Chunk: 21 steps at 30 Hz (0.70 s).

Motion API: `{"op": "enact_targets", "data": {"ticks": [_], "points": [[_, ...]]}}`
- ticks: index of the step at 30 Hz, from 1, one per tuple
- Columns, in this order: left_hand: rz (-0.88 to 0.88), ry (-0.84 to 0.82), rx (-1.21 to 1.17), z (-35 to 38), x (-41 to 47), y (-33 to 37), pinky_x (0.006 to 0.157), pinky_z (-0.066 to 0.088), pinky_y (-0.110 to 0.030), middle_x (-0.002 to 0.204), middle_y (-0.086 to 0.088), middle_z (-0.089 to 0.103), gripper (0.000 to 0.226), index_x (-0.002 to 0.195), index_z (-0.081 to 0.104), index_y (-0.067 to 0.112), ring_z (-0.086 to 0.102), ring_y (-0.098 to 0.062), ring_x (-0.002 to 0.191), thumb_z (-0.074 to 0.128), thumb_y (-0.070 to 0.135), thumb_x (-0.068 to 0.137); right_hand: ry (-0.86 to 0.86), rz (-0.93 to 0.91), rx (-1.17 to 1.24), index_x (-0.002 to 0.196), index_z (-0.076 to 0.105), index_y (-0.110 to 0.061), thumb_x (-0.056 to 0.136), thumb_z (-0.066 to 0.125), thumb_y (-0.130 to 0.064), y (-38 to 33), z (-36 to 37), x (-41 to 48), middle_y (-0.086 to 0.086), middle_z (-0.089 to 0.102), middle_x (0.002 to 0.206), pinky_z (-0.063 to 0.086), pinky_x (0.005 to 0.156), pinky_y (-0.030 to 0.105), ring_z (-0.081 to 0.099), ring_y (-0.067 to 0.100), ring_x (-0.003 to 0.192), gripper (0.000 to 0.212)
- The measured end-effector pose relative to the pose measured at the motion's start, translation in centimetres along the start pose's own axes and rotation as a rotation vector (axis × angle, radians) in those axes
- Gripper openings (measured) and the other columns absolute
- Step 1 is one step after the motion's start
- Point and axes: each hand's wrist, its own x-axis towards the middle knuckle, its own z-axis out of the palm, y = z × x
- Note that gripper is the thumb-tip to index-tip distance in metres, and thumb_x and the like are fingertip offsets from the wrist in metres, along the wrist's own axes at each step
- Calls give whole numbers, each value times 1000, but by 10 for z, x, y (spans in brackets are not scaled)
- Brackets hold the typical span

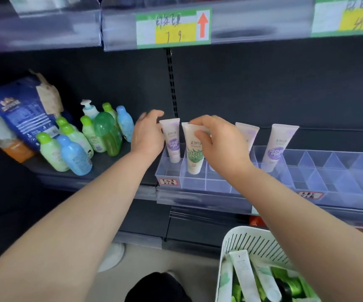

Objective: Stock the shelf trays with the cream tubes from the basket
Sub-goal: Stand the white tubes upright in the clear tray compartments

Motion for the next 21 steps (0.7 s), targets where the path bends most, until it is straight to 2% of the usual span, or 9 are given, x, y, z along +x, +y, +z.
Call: {"op": "enact_targets", "data": {"ticks": [5, 11, 21], "points": [[80, -52, 13, -25, -20, -13, 88, 46, -34, 122, -8, 56, 31, 117, 63, 17, 57, -25, 107, 53, 3, 91, 25, -35, 43, 112, 63, -27, 91, 49, -13, -20, 16, 10, -3, 64, 100, 46, 72, 35, 58, 19, 92, 29], [23, -70, 80, -48, -31, -29, 90, 47, -40, 128, -7, 56, 33, 122, 61, 19, 56, -27, 110, 54, 6, 93, -87, 43, 20, 114, 60, -30, 93, 47, -18, -28, 51, 20, -4, 63, 106, 39, 62, 29, 60, 20, 89, 27], [12, -118, 76, -52, -43, -36, 92, 47, -42, 126, -5, 58, 30, 122, 60, 18, 56, -24, 112, 56, 13, 93, -206, 68, -85, 117, 58, -29, 95, 44, -18, -16, 75, 19, 1, 64, 109, 38, 61, 29, 57, 21, 89, 28]]}}
